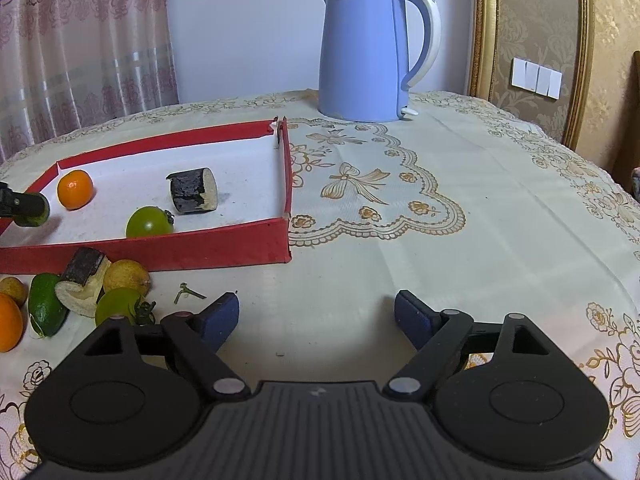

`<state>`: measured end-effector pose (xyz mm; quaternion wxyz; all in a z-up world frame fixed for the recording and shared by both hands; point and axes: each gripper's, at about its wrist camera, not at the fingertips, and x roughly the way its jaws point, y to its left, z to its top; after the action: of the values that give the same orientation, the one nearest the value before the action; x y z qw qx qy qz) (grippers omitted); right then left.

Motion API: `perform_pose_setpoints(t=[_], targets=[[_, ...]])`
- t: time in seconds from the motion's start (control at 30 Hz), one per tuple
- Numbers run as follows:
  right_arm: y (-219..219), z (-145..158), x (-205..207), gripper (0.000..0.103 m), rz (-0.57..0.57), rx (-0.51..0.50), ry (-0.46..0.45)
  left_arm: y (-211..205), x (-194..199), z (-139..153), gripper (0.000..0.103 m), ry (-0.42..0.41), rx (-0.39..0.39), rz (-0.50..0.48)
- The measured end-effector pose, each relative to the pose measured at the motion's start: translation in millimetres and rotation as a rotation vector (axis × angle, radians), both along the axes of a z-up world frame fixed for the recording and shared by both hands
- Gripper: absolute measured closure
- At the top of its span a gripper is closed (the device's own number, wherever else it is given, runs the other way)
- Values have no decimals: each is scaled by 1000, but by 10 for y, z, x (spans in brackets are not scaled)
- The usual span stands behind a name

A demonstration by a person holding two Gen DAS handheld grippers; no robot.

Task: Organize fruits
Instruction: 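Carry the cucumber chunk into the tray and open the left tool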

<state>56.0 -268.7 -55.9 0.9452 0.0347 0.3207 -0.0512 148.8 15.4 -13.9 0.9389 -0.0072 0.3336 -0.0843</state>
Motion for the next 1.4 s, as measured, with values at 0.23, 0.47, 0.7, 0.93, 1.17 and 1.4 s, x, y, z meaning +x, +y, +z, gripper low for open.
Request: perform_pose_setpoints(t=[0.23,0.47,0.7,0.93,1.17,1.4], targets=[[-24,-19,16,5,-30,1,15,-19,243,-104,77,33,33,26],[-21,-18,14,5,-30,0,16,-29,329,-148,73,37,33,35],[-23,-22,18,3,-35,-2,19,-71,382,-228,49,28,65,53],[-24,-21,18,3,-35,-2,20,-91,334,-201,34,10,81,43],[-26,-22,19,1,-38,-5,22,-68,221,-121,19,-48,91,46],[-31,-25,22,0,-43,-5,25,26,8,26,10,-55,34,33]])
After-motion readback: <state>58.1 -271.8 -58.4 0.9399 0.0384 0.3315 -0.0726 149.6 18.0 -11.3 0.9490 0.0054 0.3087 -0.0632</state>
